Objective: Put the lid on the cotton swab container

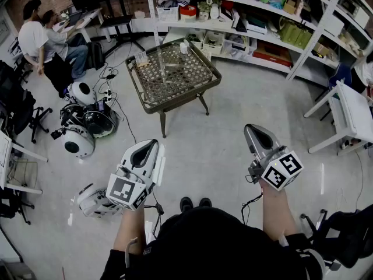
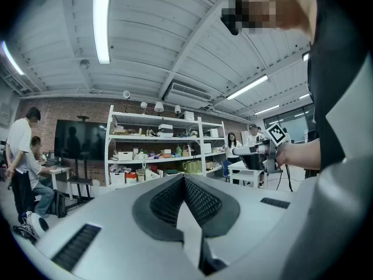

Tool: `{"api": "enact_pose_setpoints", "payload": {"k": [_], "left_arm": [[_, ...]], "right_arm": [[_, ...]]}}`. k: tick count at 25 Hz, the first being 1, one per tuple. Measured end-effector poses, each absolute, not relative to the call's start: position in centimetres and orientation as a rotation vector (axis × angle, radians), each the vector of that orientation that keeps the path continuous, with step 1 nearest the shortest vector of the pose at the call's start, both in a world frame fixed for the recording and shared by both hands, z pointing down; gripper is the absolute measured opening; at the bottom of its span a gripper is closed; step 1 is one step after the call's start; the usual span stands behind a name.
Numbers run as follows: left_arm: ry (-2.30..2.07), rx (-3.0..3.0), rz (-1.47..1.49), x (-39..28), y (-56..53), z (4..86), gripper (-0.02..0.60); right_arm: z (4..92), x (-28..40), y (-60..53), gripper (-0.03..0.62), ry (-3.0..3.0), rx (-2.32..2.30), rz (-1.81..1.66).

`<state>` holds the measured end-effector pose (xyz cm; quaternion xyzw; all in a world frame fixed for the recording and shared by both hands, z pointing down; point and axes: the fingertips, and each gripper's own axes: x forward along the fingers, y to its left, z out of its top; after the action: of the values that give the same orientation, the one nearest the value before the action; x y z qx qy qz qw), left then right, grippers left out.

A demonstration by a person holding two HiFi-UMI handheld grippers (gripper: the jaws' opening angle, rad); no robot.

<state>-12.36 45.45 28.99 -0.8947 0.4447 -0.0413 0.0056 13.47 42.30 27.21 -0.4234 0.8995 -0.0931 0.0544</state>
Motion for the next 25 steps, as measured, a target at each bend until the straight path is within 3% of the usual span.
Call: {"api": "enact_pose_setpoints", "payload": {"k": [25], "left_arm": [[1.447, -2.798, -0.125, -6.3, 44.4, 28.3, 0.005]], "right_arm": [[27.2, 21.8, 42.5, 0.008, 2.621, -1.274, -0.335]]}}
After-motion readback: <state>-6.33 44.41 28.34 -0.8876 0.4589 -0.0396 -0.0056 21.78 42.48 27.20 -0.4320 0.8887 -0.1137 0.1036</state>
